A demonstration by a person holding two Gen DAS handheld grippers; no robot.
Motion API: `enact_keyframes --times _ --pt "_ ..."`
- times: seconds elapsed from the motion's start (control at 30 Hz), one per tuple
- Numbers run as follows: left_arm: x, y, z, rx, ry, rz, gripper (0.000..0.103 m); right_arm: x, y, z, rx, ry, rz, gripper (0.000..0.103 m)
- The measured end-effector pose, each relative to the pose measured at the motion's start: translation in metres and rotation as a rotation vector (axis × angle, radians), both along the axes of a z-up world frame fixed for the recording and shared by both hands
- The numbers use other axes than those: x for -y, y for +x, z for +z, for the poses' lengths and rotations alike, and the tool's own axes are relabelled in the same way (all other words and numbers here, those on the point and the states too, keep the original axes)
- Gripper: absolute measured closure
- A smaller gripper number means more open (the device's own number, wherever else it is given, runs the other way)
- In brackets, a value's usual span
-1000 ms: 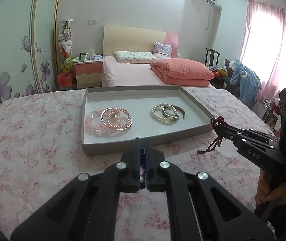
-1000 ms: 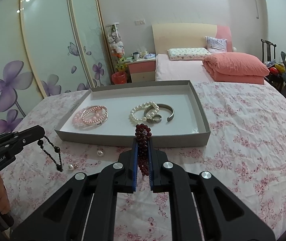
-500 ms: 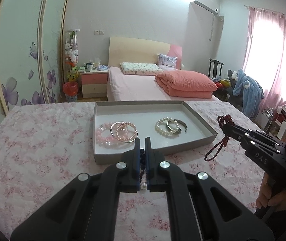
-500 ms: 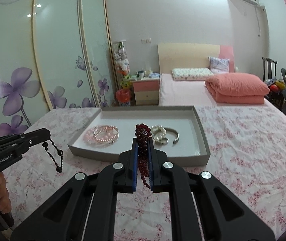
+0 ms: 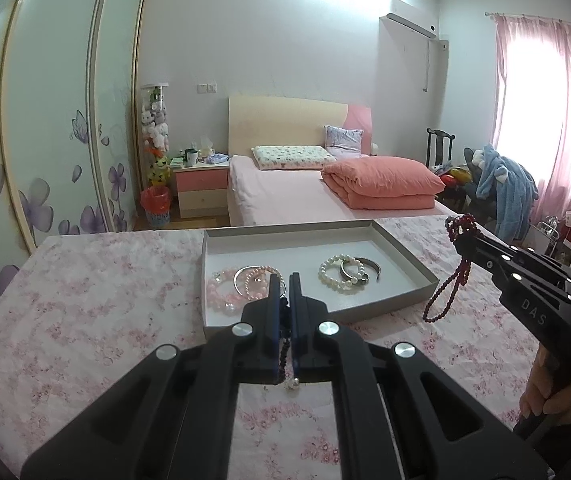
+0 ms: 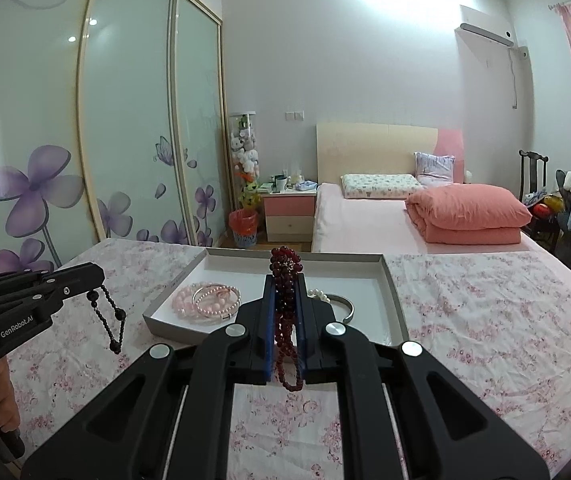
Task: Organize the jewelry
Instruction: 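Carry the red bead bracelet with the right tool while the left carries the black necklace into the tray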
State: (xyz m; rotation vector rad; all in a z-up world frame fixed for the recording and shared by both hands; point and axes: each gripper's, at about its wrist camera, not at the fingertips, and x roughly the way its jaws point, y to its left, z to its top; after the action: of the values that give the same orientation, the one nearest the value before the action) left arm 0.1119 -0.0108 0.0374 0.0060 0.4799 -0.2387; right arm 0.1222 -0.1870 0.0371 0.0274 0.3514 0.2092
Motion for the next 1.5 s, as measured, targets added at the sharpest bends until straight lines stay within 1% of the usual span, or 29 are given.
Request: enact_keyframes --times 0.27,0.47,0.67,0.87,1.0,1.17,1.3,1.5 --pt "0.0 0.002 0.001 0.003 0.002 0.01 0.098 0.0 0.0 0.002 0.013 0.0 -0.001 0.093" --pt "0.003 0.01 0.005 0.014 0.01 0.012 0.098 -0.001 0.007 0.012 0.055 -0.003 -0.007 0.093" --pt "0.002 0.032 0.016 0.028 -0.009 0.022 0.098 -0.001 0.025 0.02 0.091 0.008 -0.016 0.093" --pt "0.004 0.063 0.021 0.014 -0.033 0.041 0.098 -0.003 0.05 0.021 0.107 0.013 -0.024 0.093" --pt "0.007 0.082 0.023 0.008 -0.034 0.043 0.098 -0.003 0.07 0.018 0.097 0.036 -0.017 0.093" --pt "0.008 0.107 0.019 -0.009 -0.042 0.048 0.098 -0.003 0.095 0.008 0.06 0.06 -0.005 0.093" --pt "0.007 0.127 0.007 -0.038 -0.042 0.061 0.098 -0.002 0.109 -0.003 0.029 0.06 -0.009 0.093" --pt "0.007 0.148 -0.011 -0.085 -0.053 0.062 0.098 0.003 0.129 -0.021 -0.042 0.076 -0.021 0.093"
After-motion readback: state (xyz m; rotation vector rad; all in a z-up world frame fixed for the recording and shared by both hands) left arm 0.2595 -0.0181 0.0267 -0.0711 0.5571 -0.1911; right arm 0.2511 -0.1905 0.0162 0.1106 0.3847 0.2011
